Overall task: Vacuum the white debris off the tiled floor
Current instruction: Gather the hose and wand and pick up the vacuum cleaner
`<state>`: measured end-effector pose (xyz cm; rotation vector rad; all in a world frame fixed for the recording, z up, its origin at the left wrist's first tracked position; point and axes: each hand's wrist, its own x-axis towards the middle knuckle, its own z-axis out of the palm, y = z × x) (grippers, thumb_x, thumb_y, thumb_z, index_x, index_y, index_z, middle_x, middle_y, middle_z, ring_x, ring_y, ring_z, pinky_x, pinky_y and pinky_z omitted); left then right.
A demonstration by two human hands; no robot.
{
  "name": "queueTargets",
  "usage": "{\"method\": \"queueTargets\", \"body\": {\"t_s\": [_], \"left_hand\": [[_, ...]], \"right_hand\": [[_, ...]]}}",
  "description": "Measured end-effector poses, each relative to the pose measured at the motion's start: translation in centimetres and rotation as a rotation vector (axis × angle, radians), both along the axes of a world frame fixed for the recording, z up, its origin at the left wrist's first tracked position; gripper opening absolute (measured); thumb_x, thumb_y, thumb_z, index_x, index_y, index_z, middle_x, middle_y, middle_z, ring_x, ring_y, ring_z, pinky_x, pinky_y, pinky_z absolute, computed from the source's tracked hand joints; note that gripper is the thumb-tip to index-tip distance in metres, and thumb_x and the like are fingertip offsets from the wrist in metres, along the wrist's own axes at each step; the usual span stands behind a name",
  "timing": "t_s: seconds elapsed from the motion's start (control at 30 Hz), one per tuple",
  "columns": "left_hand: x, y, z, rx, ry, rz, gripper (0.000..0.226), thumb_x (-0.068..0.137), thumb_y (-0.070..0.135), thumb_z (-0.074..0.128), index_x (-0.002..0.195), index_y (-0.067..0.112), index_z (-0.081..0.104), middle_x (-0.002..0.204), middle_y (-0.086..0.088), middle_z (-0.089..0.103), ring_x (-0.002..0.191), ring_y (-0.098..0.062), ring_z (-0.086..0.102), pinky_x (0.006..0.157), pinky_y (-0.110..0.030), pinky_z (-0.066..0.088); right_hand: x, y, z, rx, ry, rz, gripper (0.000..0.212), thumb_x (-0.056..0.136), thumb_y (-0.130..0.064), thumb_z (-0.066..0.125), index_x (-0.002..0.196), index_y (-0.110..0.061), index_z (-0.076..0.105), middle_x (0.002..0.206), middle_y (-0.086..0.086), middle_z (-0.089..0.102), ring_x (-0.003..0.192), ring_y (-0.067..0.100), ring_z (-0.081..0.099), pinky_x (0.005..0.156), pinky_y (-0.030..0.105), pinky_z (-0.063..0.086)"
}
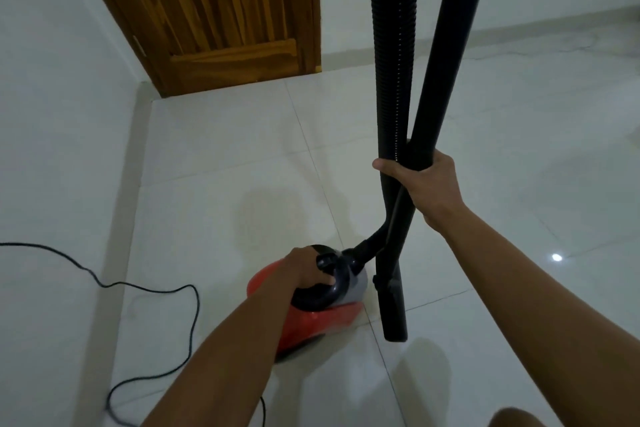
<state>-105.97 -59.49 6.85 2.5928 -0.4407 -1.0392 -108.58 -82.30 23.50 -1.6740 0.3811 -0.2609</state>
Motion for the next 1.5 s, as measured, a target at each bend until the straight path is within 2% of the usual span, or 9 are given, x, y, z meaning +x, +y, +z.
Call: {"method": "queueTargets", "body": {"t_s": [0.13,0.37,0.5,0.63,0.83,0.97,1.07,1.27,1.5], "left_hand": [[-1.0,2.0,12.2,-0.043,0.077,0.16,0.059,0.078,0.051,0.077,0.128,0.024,0.062,0.121,-0.005,0.066,0.107,-0.026,0.062,0.094,-0.037,0.051],[-2.0,7.9,30.0,-0.069,0.128,0.254,0.075,0.079,0.051,0.076,0.146,0.036,0.046,0.135,-0.005,0.06,0.121,-0.029,0.057,0.103,-0.039,0.046],[-0.6,12.4,35.7,-0.01,0.228,0.336,0.08,0.067,0.059,0.081,0.136,0.029,0.055,0.107,-0.002,0.071,0.081,-0.021,0.073,0.086,-0.038,0.059],[2.4,15.7,38.3,-0.012,0.206,0.399,0.07,0.072,0.051,0.082,0.133,0.026,0.058,0.09,-0.004,0.073,0.066,-0.019,0.072,0.08,-0.038,0.061],[10.2,18.8,38.1,0.022,0.206,0.521,0.067,0.074,0.053,0.081,0.125,0.017,0.058,0.096,-0.006,0.073,0.077,-0.022,0.074,0.082,-0.039,0.061],[17.5,20.5,37.6,-0.007,0.164,0.63,0.072,0.076,0.055,0.078,0.134,0.02,0.054,0.101,-0.004,0.072,0.078,-0.021,0.075,0.079,-0.037,0.061],[22.9,21.0,38.5,0.007,0.122,0.702,0.073,0.079,0.055,0.075,0.138,0.021,0.051,0.1,-0.004,0.071,0.076,-0.02,0.074,0.083,-0.037,0.06],[33.3,23.4,40.2,-0.088,0.062,0.834,0.071,0.082,0.052,0.074,0.144,0.031,0.046,0.106,0.0,0.068,0.071,-0.02,0.074,0.082,-0.036,0.06],[47.3,29.5,38.7,-0.088,0.136,0.887,0.066,0.082,0.052,0.075,0.136,0.02,0.053,0.087,-0.004,0.073,0.069,-0.019,0.072,0.074,-0.035,0.062]], "right_hand": [[2.0,2.4,11.7,0.049,0.055,0.074,0.045,0.065,-0.024,0.097,0.103,-0.016,0.074,0.095,0.002,0.078,0.09,0.02,0.076,0.088,0.045,0.062],[5.4,7.3,30.5,0.045,0.106,0.256,0.038,0.067,-0.018,0.094,0.098,-0.016,0.073,0.089,0.0,0.077,0.084,0.015,0.076,0.079,0.033,0.064],[7.6,10.6,37.1,0.027,0.077,0.365,0.039,0.067,-0.021,0.094,0.097,-0.016,0.071,0.092,0.002,0.077,0.085,0.016,0.076,0.072,0.027,0.062],[10.7,13.9,38.6,0.039,0.05,0.416,0.043,0.066,-0.022,0.095,0.101,-0.012,0.072,0.095,0.005,0.077,0.085,0.017,0.076,0.075,0.029,0.064],[21.3,17.9,37.8,0.038,0.045,0.523,0.051,0.062,-0.027,0.097,0.105,-0.01,0.074,0.096,0.006,0.078,0.088,0.021,0.076,0.084,0.044,0.063],[30.7,20.3,36.9,0.044,0.021,0.635,0.057,0.057,-0.034,0.098,0.102,-0.008,0.076,0.096,0.007,0.078,0.091,0.022,0.076,0.087,0.047,0.062],[37.2,21.8,37.5,0.018,0.01,0.713,0.065,0.051,-0.043,0.097,0.101,-0.008,0.075,0.097,0.007,0.078,0.092,0.019,0.076,0.085,0.043,0.063],[51.0,26.7,40.1,0.004,-0.005,0.868,0.045,0.067,-0.025,0.094,0.105,-0.013,0.074,0.103,0.002,0.076,0.093,0.007,0.073,0.075,0.02,0.059],[66.9,35.1,38.2,-0.023,0.051,0.953,0.048,0.066,-0.022,0.095,0.108,-0.013,0.071,0.104,0.001,0.075,0.096,0.01,0.073,0.081,0.026,0.062]]}}
